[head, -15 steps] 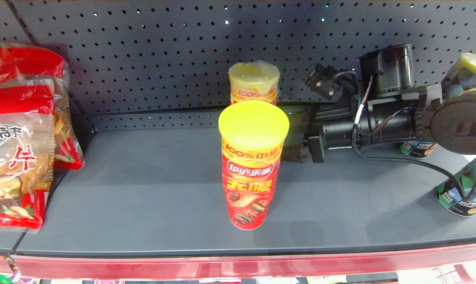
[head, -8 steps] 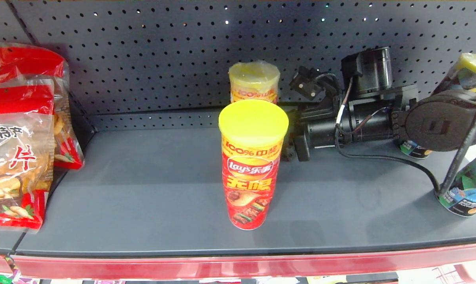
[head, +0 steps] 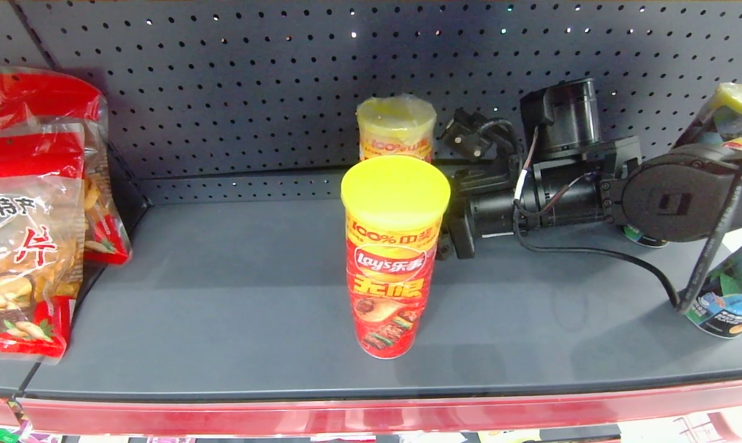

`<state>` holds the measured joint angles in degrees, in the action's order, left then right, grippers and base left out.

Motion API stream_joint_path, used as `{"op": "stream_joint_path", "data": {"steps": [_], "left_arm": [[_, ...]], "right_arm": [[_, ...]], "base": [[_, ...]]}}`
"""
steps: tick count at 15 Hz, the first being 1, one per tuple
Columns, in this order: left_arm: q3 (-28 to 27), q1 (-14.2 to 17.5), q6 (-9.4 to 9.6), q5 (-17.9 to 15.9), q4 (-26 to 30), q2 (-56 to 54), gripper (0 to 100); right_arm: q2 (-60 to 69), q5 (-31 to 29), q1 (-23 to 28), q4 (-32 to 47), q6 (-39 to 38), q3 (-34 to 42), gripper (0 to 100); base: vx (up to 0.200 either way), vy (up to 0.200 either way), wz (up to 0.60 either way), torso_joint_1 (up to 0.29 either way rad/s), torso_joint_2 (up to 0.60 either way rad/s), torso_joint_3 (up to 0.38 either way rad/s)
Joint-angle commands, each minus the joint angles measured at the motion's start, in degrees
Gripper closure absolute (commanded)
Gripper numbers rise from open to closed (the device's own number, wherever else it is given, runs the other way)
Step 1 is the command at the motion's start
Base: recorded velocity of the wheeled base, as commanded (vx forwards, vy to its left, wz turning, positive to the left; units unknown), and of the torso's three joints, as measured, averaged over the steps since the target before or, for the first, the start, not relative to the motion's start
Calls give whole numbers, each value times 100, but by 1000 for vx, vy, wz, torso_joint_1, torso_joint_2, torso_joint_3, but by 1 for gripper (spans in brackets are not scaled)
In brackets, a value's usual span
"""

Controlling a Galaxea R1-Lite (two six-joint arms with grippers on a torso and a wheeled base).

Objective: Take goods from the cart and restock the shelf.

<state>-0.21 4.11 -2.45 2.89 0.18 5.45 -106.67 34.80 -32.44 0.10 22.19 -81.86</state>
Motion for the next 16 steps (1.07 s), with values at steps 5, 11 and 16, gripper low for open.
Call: {"op": "stream_joint_path", "data": {"steps": [5, 11, 16], "left_arm": [[-6, 2, -1, 1, -1, 9, 0], [-6, 2, -1, 1, -1, 9, 0], [3, 2, -1, 1, -1, 9, 0]], "right_arm": [[14, 0, -34, -1, 5, 12, 0], [32, 0, -96, 8, 5, 30, 0], [58, 0, -193, 8, -4, 109, 0]], "base": [[0, 0, 0, 0, 0, 0], [0, 0, 0, 0, 0, 0], [0, 0, 0, 0, 0, 0]]}}
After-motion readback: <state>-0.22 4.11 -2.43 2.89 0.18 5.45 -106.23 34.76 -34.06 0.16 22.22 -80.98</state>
